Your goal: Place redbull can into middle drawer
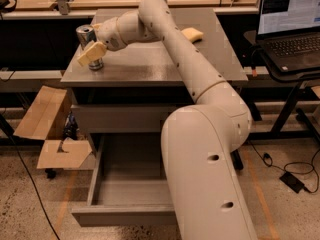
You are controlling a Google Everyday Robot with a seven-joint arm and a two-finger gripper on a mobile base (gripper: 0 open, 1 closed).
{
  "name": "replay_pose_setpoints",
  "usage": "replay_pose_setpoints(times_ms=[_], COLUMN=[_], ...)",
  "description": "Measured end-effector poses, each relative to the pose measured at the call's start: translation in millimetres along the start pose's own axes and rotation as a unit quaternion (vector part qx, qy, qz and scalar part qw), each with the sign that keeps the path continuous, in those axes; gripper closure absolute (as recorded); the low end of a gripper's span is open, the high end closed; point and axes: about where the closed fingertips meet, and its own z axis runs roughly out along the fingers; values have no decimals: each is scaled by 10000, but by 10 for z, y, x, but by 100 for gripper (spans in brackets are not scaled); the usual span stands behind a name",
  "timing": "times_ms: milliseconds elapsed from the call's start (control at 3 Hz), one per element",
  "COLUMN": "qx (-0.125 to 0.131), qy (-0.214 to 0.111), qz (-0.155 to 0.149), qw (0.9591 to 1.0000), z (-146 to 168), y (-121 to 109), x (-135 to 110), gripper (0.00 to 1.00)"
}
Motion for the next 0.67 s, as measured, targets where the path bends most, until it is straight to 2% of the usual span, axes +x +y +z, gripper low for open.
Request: replay_pose_setpoints(times_ms=[667], qx=[39], qy=[-204], qz=[-30], qw=[9998], z=[-42], y=[-67], x=[-73], gripper=[63])
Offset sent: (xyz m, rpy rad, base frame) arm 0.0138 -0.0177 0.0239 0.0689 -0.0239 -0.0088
